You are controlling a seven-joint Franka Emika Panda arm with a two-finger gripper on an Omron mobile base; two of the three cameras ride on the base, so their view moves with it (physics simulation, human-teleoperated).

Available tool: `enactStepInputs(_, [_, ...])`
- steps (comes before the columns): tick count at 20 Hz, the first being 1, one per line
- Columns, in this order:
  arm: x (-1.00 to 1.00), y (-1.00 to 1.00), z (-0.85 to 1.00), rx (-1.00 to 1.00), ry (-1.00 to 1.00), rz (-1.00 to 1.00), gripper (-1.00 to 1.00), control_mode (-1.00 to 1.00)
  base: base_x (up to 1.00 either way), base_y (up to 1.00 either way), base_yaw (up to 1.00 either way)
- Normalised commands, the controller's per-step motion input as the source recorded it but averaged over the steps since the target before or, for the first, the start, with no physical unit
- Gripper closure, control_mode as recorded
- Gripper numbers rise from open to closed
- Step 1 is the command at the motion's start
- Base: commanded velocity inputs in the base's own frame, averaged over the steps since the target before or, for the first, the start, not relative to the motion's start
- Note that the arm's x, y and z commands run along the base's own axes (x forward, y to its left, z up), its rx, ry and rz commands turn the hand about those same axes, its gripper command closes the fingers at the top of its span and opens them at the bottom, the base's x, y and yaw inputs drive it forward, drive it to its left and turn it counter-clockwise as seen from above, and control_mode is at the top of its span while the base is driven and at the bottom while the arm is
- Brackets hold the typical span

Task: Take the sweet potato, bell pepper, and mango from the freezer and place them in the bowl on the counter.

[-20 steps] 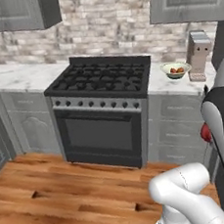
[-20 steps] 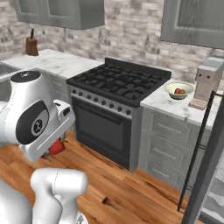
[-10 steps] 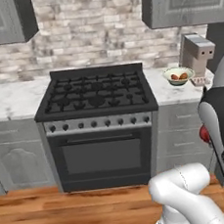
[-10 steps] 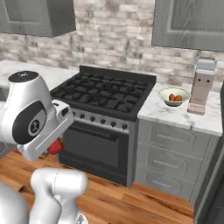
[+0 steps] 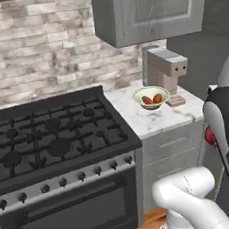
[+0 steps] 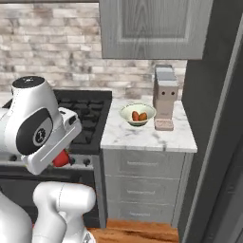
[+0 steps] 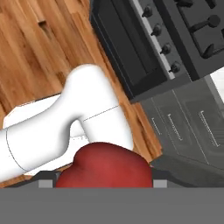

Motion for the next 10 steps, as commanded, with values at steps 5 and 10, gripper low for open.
enactStepInputs(5, [0.0, 0.0, 0.0, 0.0, 0.0, 0.0, 1.0, 1.0, 0.96, 0.02, -0.56])
enactStepInputs(10, [0.0, 0.0, 0.0, 0.0, 0.0, 0.0, 1.0, 1.0, 1.0, 0.37, -0.35])
